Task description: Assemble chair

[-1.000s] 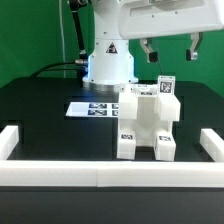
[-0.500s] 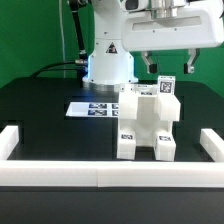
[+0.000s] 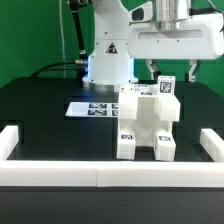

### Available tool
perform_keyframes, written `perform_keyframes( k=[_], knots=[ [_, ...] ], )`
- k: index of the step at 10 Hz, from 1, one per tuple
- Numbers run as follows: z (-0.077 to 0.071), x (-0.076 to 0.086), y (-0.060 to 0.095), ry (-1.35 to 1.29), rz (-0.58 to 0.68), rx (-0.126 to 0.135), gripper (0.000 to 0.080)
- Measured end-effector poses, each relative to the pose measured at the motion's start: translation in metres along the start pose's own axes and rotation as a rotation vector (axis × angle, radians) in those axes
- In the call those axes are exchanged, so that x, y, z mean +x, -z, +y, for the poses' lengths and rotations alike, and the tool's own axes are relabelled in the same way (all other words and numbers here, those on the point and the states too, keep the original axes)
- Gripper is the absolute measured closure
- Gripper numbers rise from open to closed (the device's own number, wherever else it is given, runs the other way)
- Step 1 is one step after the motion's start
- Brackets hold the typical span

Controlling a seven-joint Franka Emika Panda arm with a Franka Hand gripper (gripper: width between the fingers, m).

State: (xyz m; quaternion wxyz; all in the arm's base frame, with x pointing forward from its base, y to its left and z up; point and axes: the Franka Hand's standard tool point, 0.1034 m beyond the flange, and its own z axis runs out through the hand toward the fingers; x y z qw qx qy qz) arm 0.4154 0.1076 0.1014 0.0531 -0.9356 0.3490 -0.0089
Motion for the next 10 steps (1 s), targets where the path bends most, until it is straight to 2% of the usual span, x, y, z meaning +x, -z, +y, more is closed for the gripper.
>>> perform_keyframes(
  k=[2, 3, 7, 10],
  knots=[
    [0.010, -0.009, -0.017, 0.005, 0.018, -0.021, 0.0151],
    [0.011, -0.016, -0.025, 0.018, 0.010, -0.043, 0.0151],
    [-0.002, -0.018, -0.018, 0.023, 0.000, -0.028, 0.0151],
    [0.002, -0.018, -0.023, 0.030, 0.002, -0.038, 0.0151]
  ],
)
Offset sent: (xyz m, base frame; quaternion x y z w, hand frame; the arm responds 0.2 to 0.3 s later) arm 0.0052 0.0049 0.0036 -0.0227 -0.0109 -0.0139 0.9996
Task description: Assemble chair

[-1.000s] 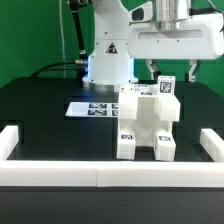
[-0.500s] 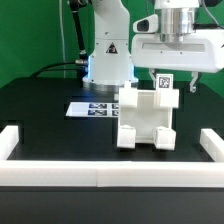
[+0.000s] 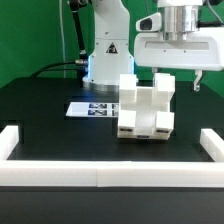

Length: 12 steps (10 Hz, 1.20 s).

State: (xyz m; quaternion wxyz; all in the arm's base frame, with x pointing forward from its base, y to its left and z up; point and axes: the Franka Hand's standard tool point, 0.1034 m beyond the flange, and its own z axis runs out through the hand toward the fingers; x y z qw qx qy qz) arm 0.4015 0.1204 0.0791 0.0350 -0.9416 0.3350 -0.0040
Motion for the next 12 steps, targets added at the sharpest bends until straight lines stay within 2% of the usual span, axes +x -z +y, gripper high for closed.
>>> perform_keyframes(
  k=[2, 4, 6, 8, 12],
  knots=[
    [0.000, 0.001, 0.004, 0.008, -0.001, 0.007, 0.0151],
    [0.001, 0.013, 0.018, 0.032, -0.006, 0.030, 0.0151],
    [0.004, 0.035, 0.022, 0.062, -0.001, 0.033, 0.0151],
    [-0.004, 0.065, 0.044, 0.060, 0.004, 0.067, 0.0151],
    [-0.002, 0.063, 0.040, 0.077, 0.008, 0.062, 0.0151]
  ],
)
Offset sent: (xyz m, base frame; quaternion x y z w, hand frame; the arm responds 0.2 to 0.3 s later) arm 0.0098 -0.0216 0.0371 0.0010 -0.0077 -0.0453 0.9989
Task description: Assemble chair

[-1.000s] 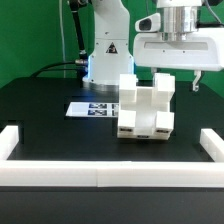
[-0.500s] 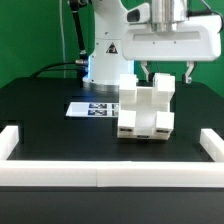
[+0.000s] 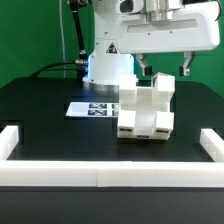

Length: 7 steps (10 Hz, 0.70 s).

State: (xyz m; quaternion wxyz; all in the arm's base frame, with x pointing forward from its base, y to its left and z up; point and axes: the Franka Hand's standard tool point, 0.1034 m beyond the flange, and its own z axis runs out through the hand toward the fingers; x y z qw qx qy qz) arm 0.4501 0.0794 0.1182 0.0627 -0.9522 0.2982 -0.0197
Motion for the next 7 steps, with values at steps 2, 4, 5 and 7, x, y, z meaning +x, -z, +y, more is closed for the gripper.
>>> perform_keyframes(
  k=[2, 4, 5, 7],
  knots=[
    [0.019, 0.018, -0.002, 0.107, 0.018, -0.008, 0.0151],
    [0.024, 0.032, 0.000, 0.153, 0.026, -0.010, 0.0151],
    [0.023, 0.035, 0.000, 0.154, 0.025, -0.012, 0.0151],
    [0.023, 0.033, -0.001, 0.155, 0.024, -0.013, 0.0151]
  ],
)
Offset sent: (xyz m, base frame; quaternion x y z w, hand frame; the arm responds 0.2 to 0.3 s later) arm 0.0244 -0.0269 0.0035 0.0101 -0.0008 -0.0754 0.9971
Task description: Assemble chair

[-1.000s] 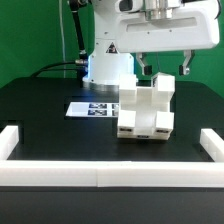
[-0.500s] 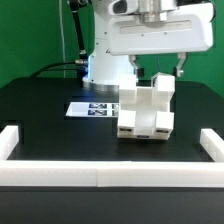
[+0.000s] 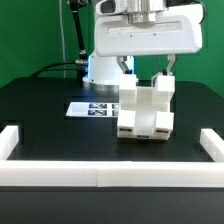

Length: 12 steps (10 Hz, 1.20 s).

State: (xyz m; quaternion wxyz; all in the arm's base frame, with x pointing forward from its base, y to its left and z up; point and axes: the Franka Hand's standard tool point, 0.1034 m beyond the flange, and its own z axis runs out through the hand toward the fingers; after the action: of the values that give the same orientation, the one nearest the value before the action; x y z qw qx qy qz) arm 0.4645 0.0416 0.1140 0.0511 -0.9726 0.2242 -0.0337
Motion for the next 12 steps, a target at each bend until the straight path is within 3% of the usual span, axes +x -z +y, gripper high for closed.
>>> perform_keyframes(
  k=[3, 10, 12],
  knots=[
    [0.000, 0.009, -0.003, 0.043, 0.018, -0.009, 0.0151],
    [0.019, 0.065, -0.020, 0.131, 0.078, -0.065, 0.0151],
    [0.007, 0.077, -0.021, 0.145, 0.080, -0.064, 0.0151]
  ],
)
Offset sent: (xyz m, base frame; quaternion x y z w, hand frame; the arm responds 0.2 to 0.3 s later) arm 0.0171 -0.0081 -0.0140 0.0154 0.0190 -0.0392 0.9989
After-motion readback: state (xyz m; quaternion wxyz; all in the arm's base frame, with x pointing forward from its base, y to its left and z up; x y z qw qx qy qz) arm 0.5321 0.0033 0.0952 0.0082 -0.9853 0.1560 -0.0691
